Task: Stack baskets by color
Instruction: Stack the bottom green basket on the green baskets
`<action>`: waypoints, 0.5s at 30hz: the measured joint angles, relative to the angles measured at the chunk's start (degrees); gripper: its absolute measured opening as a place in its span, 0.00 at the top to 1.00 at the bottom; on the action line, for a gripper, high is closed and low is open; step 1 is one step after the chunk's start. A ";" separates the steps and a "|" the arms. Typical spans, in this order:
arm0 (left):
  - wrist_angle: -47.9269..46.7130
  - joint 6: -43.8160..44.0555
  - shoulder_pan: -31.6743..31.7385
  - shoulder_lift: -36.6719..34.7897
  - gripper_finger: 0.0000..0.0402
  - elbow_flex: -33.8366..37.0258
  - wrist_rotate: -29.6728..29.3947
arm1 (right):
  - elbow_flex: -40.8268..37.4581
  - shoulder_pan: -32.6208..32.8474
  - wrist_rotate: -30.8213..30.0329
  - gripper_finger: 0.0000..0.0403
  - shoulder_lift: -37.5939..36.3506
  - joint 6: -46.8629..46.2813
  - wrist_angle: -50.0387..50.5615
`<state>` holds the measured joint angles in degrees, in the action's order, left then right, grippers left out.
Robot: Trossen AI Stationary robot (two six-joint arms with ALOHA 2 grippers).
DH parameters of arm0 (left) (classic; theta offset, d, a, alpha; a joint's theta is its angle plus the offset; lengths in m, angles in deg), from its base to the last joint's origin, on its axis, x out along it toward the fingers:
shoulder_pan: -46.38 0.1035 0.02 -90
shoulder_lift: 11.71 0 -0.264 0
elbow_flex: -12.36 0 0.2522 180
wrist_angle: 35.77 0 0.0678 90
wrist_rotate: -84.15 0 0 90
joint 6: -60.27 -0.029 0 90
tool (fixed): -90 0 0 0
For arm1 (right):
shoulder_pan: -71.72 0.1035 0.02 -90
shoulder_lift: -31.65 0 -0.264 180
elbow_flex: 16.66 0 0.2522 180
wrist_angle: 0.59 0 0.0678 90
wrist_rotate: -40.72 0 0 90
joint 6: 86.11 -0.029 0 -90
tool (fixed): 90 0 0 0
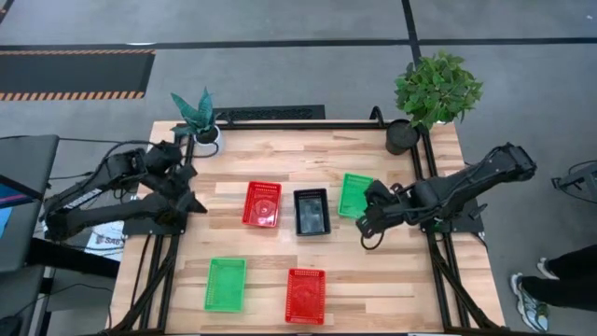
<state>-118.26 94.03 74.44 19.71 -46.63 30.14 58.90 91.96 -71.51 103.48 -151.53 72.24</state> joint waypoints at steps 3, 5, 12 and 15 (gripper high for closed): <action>0.35 2.48 -4.21 0.02 0.52 0.00 -0.38 | 0.00 1.78 0.02 0.83 0.00 0.03 -1.16; 1.47 3.38 -6.73 0.07 0.52 0.00 -1.28 | 0.00 2.87 0.04 0.83 0.00 -0.04 -1.56; 3.73 6.82 -11.60 0.41 0.52 0.00 -4.80 | 0.00 6.13 0.21 0.83 0.02 -0.04 -3.94; 3.96 7.70 -12.81 0.61 0.52 0.00 -3.62 | 0.00 6.86 1.87 0.83 0.04 -0.04 -5.61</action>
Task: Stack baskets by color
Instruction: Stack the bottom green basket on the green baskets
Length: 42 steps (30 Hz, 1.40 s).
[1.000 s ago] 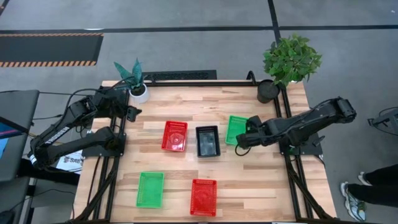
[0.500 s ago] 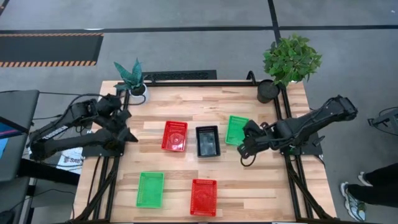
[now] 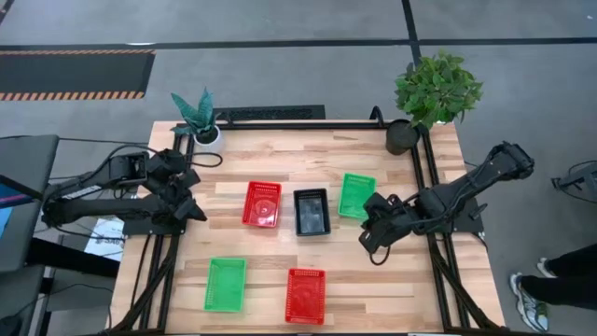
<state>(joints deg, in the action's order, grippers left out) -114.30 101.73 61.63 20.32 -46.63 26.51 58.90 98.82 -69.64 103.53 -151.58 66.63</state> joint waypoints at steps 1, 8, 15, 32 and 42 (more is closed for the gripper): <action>-0.01 -0.33 -0.39 0.00 0.52 0.00 0.04 | 0.00 0.26 0.66 0.83 0.00 0.00 -0.46; -0.96 -2.13 -1.47 -0.01 0.52 0.00 -0.06 | 0.00 2.92 2.50 0.83 0.00 -0.01 -4.52; -4.01 -0.23 -1.47 -0.04 0.52 0.00 2.01 | 0.00 3.32 2.53 0.82 0.00 2.35 -10.87; -7.29 -2.37 -1.47 -0.03 0.52 0.00 -0.48 | -0.02 1.26 -0.18 0.82 0.28 10.25 -20.43; -12.79 -2.77 -1.47 -0.04 0.52 0.00 -2.86 | -0.96 1.20 -1.71 0.82 0.68 12.06 -20.66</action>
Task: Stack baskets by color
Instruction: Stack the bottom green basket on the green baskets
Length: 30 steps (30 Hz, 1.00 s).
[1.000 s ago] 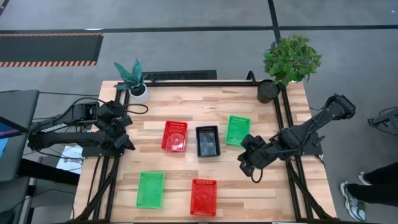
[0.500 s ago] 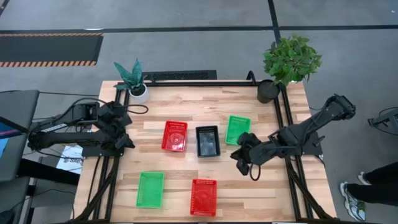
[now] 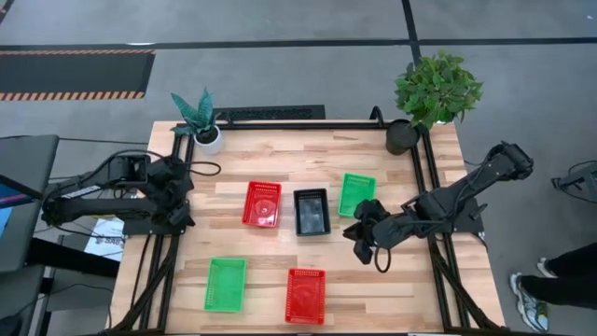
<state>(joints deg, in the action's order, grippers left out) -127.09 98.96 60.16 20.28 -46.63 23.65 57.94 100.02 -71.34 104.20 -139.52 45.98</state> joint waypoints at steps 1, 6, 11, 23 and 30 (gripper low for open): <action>-0.59 0.02 0.00 0.00 0.52 0.00 0.02 | 0.00 -0.04 -0.33 0.82 0.00 0.08 -0.37; -3.42 0.07 -0.83 0.00 0.52 0.00 1.12 | 0.00 -1.65 -0.36 0.82 -0.01 1.49 -4.05; -4.12 -0.43 -2.42 0.00 0.52 0.00 0.05 | 0.00 -2.75 -0.38 0.82 -0.02 9.67 -11.23; -3.72 2.59 -2.95 0.26 0.52 1.97 -2.37 | 0.00 -5.09 -0.39 0.73 -0.02 19.31 -12.34; -3.28 3.42 -2.95 2.38 0.52 2.03 -3.27 | 0.05 -11.05 0.01 0.66 3.45 21.64 -22.96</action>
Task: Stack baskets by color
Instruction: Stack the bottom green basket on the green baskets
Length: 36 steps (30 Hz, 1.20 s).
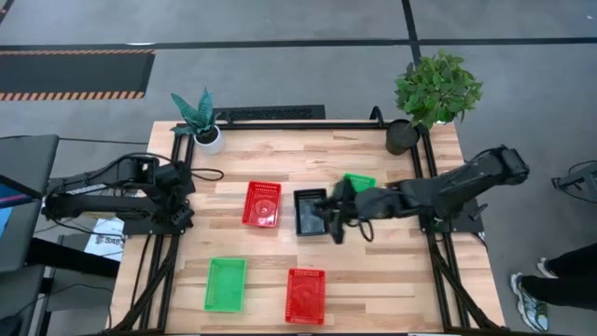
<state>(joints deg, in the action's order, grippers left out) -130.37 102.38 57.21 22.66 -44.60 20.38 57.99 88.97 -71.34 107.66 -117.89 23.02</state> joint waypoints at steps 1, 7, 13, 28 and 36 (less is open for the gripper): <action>0.21 0.26 0.00 0.87 0.52 0.00 0.00 | -0.01 -0.71 1.33 0.65 1.54 2.07 -3.83; 2.18 -1.14 -1.61 7.17 0.52 0.15 1.12 | 8.47 -2.83 12.33 0.62 15.48 7.23 -11.47; 3.68 -5.72 -3.42 12.08 0.52 0.24 0.54 | 23.00 -1.64 14.57 0.62 29.33 10.09 -7.34; -0.59 -8.15 -8.97 12.52 0.52 0.13 -4.18 | 52.11 2.48 16.56 0.62 56.70 3.56 -6.98; 1.50 -8.42 -9.33 12.50 0.52 0.13 -5.83 | 56.70 3.88 22.32 0.62 62.03 19.93 -7.02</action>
<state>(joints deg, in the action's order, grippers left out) -128.87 93.96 47.88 35.16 -44.47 14.55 114.70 92.85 -49.02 169.69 -97.96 16.00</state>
